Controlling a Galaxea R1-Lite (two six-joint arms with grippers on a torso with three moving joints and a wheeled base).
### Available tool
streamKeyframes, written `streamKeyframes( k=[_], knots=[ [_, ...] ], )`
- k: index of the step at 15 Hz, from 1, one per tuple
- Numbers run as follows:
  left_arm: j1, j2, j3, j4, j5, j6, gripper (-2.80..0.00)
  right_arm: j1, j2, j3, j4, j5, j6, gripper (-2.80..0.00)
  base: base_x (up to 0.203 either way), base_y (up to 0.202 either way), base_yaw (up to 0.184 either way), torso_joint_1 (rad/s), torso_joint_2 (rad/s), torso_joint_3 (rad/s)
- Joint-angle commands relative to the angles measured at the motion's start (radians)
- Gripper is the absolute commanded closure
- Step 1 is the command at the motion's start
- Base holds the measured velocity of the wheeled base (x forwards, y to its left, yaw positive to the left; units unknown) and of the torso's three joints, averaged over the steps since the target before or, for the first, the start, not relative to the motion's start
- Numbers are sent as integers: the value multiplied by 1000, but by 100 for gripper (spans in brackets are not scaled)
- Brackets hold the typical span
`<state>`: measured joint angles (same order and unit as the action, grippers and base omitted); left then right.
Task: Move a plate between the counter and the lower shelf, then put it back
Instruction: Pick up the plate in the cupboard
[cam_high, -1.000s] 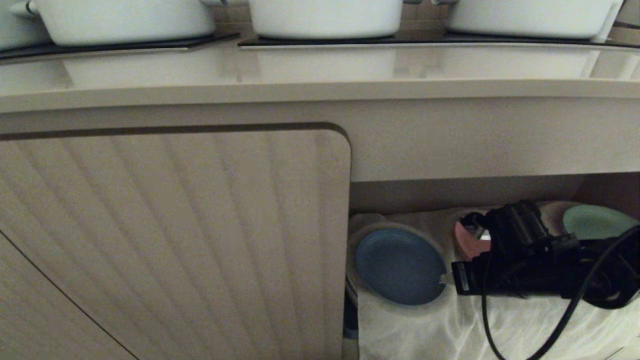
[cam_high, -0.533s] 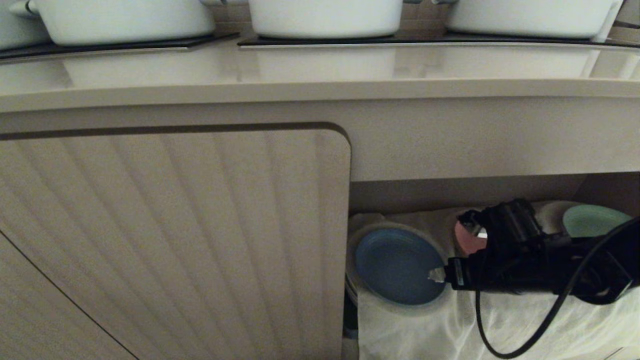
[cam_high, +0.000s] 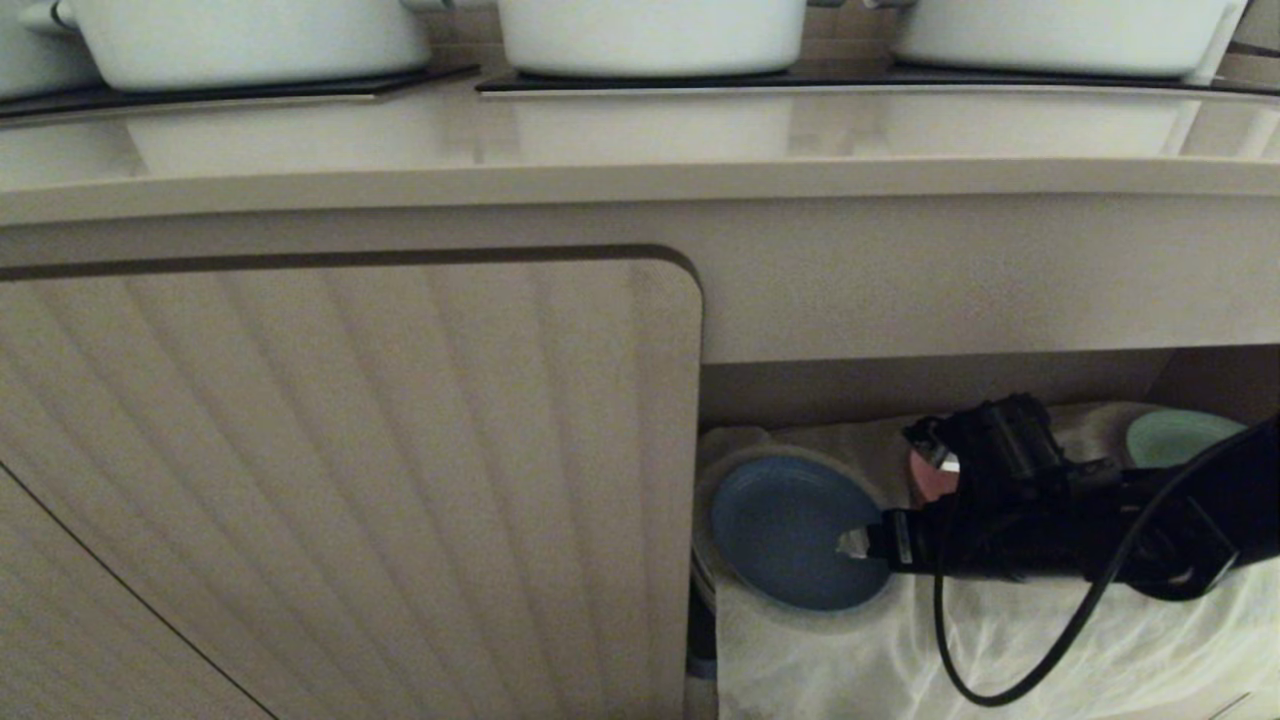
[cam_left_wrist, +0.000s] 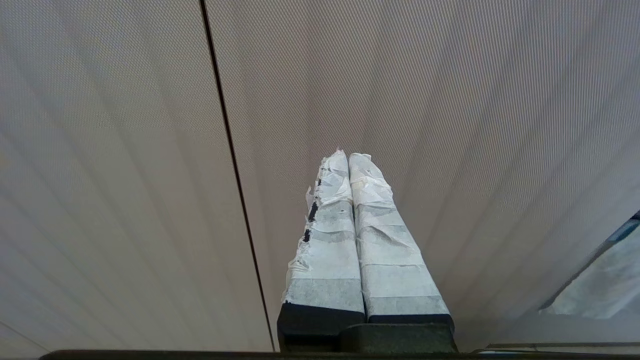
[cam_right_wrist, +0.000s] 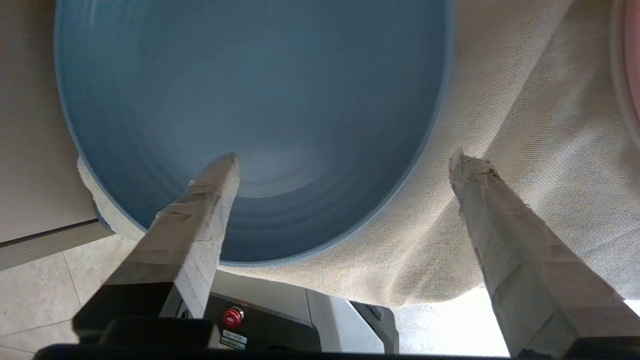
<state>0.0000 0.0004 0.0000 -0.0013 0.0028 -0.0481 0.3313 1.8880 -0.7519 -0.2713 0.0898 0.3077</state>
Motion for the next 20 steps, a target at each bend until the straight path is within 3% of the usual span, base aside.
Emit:
streamKeyframes(
  k=[1,20],
  knots=[
    [0,0,0,0,0,0,0,2,-1,2,-2,1,1,-280,0,0,0,0,0,0],
    [0,0,0,0,0,-1,0,31,35,-4,-63,-1,-2,-280,0,0,0,0,0,0]
  ],
)
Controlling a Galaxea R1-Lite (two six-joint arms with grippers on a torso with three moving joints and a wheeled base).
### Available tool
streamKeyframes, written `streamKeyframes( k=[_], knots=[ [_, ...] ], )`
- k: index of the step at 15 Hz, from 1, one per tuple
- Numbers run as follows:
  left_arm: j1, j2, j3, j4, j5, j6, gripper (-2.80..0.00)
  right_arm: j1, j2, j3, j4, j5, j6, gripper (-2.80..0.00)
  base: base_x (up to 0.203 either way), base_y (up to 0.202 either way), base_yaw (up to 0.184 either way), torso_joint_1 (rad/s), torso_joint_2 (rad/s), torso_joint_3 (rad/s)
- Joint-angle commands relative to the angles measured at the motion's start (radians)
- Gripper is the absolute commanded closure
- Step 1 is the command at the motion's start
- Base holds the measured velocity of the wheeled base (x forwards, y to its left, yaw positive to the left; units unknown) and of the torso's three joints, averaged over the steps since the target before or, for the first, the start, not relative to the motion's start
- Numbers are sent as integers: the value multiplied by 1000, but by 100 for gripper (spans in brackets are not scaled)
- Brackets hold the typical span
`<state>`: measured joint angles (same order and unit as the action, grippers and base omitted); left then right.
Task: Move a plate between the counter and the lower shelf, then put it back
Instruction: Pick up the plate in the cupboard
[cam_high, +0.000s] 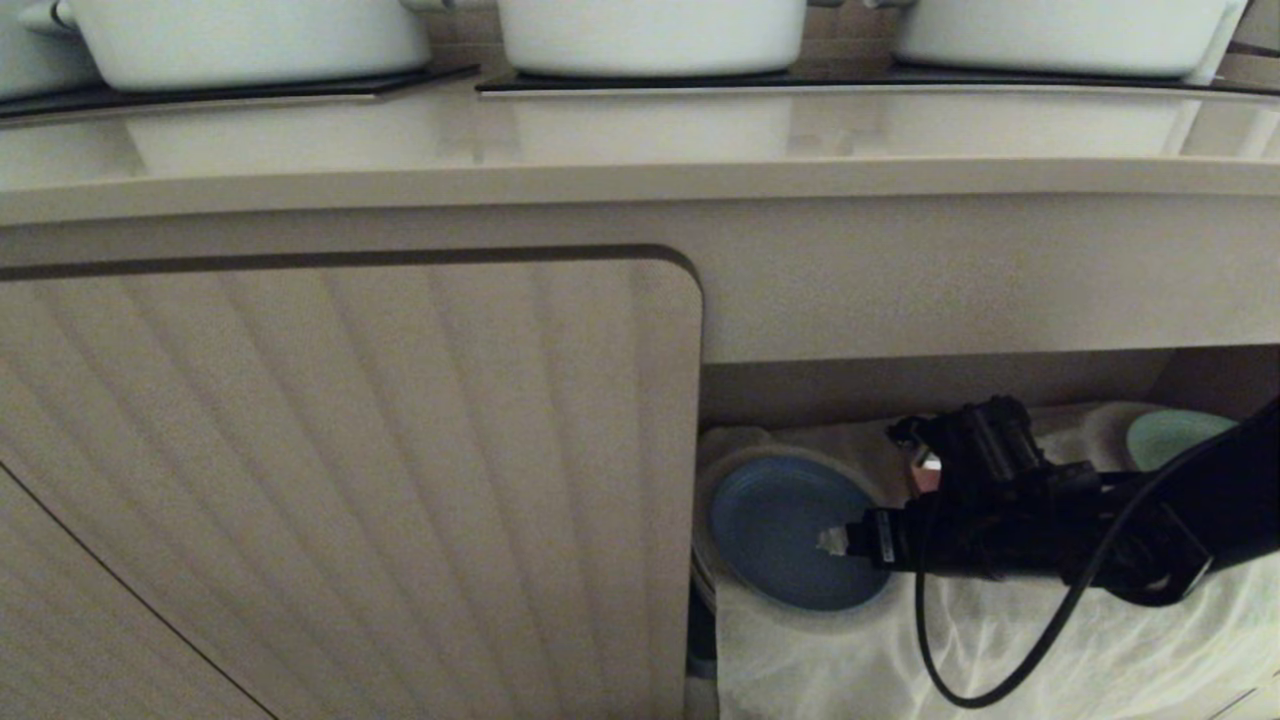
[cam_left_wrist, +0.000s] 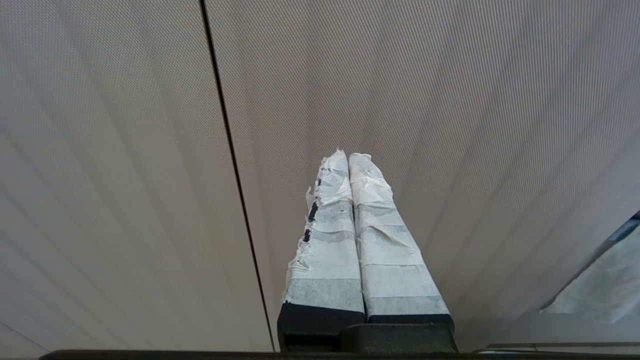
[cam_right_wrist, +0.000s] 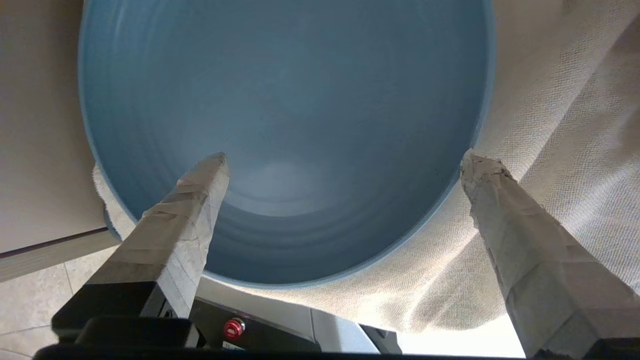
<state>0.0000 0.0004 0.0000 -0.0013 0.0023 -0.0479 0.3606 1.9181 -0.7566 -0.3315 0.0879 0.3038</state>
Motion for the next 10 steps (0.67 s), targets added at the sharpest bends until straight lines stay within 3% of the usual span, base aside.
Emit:
streamKeyframes(
  k=[1,10],
  knots=[
    [0,0,0,0,1,-1,0,1,7,0,-3,1,1,-280,0,0,0,0,0,0],
    [0,0,0,0,1,-1,0,1,44,-5,-47,-2,1,-280,0,0,0,0,0,0]
  ],
)
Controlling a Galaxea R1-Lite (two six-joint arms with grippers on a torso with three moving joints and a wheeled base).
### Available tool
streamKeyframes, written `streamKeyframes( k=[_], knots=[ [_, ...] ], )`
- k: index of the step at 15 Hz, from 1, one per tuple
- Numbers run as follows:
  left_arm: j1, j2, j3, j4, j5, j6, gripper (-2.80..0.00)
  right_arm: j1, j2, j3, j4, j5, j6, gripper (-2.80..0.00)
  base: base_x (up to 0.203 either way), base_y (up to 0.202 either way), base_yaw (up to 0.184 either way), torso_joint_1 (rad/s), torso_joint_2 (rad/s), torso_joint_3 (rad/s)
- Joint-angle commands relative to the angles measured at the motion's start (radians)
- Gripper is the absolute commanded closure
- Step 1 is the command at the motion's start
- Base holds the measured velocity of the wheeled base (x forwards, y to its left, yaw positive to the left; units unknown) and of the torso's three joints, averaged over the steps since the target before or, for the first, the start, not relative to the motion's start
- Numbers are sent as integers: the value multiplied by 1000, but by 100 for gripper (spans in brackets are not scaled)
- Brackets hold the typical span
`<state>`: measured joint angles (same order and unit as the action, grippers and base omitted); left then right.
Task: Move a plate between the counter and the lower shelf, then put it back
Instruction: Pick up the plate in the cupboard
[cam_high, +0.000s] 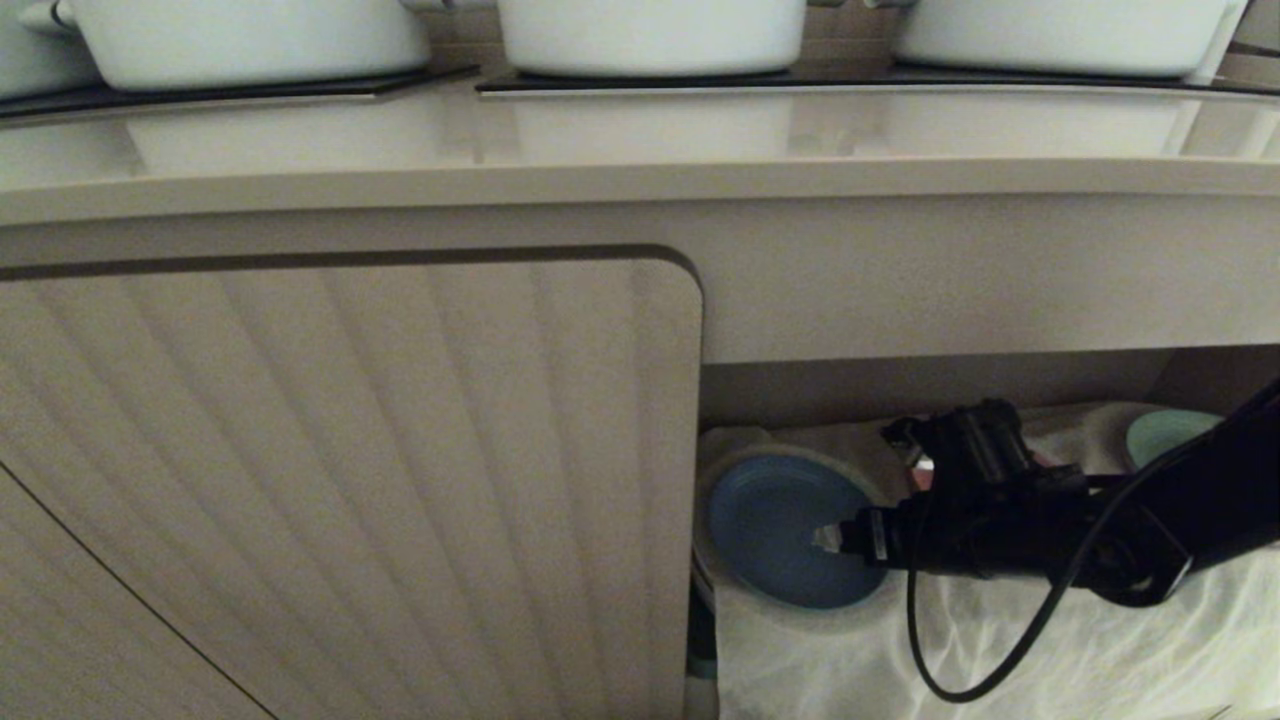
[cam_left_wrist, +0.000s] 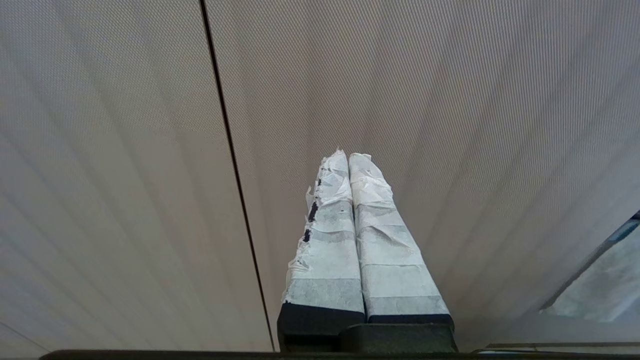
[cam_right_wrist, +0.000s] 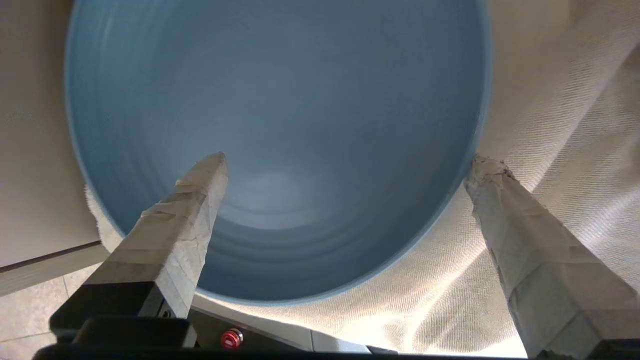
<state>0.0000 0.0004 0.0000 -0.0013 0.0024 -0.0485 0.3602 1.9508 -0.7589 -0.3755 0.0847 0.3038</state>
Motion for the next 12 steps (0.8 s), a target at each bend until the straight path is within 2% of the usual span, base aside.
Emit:
streamKeyframes(
  k=[1,12],
  knots=[
    [0,0,0,0,1,-1,0,0,14,-8,-2,1,1,-280,0,0,0,0,0,0],
    [0,0,0,0,1,0,0,2,56,-16,-40,-36,6,-280,0,0,0,0,0,0]
  ],
)
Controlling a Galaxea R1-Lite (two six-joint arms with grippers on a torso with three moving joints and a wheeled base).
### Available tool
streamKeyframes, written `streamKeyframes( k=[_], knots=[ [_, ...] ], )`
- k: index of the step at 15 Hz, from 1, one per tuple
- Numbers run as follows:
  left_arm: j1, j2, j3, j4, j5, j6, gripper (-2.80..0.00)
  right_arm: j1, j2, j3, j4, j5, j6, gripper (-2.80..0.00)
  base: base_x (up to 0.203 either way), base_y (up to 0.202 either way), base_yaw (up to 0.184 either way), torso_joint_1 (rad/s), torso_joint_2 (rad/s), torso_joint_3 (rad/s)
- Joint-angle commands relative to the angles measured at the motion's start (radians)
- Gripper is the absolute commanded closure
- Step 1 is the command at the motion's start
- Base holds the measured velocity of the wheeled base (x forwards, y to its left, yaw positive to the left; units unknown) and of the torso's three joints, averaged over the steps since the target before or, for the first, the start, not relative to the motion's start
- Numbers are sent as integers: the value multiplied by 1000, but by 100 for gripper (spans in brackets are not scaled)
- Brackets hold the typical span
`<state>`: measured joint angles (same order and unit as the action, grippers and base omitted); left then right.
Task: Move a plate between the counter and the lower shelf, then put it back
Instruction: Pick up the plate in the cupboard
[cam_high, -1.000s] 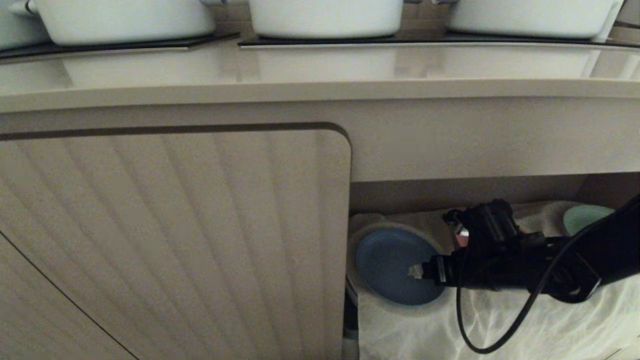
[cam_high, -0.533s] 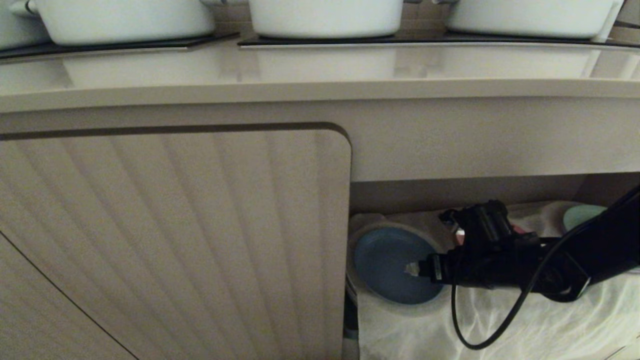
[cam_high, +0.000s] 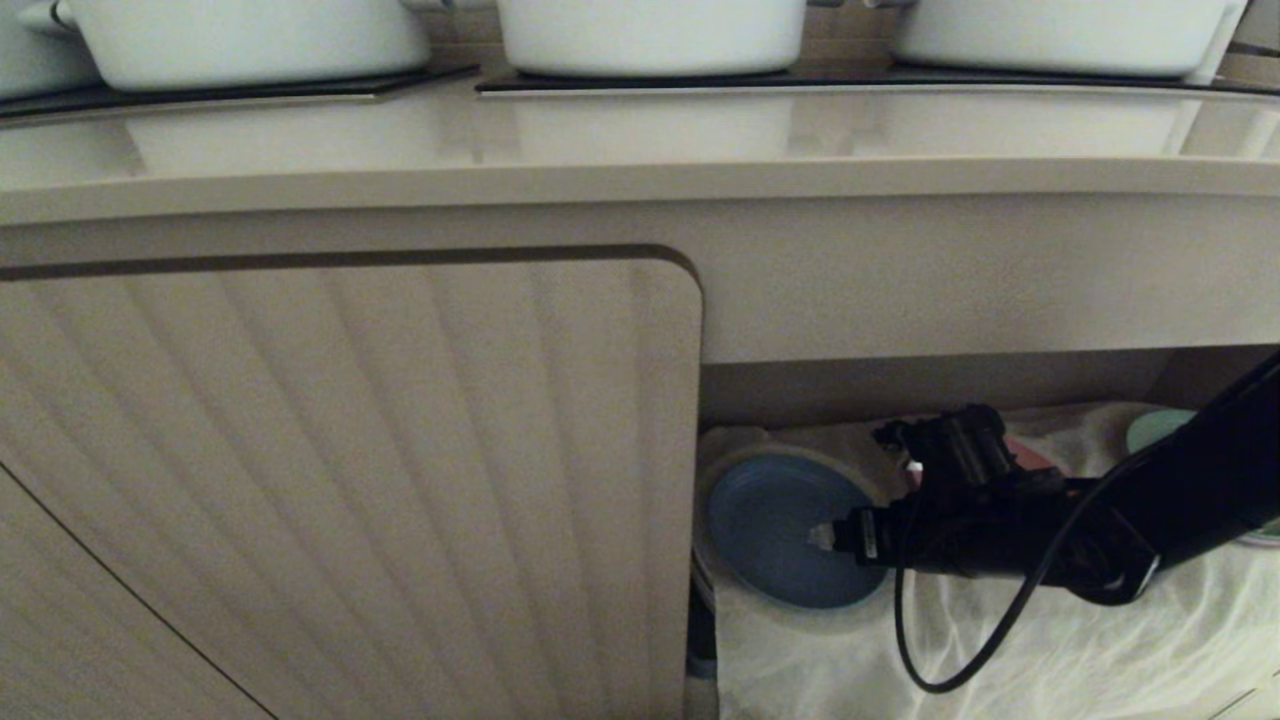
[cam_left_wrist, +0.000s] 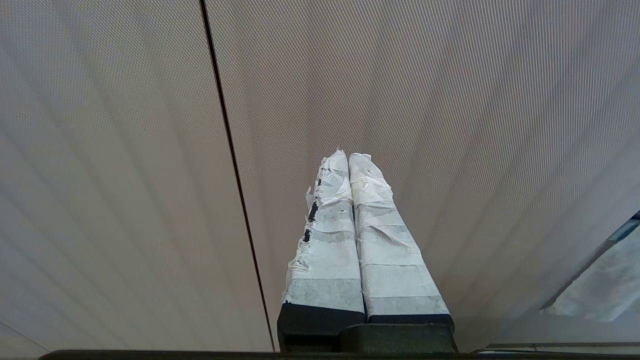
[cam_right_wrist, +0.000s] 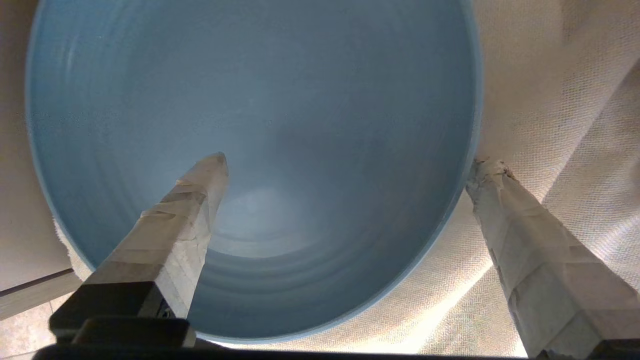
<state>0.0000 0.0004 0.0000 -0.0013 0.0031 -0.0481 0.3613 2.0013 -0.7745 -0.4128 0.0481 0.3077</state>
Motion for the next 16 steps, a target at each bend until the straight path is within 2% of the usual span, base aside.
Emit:
streamKeyframes(
  k=[1,16],
  knots=[
    [0,0,0,0,0,-1,0,2,9,-2,-4,1,2,-280,0,0,0,0,0,0],
    [0,0,0,0,0,-1,0,4,15,-16,-17,3,2,-280,0,0,0,0,0,0]
  ],
)
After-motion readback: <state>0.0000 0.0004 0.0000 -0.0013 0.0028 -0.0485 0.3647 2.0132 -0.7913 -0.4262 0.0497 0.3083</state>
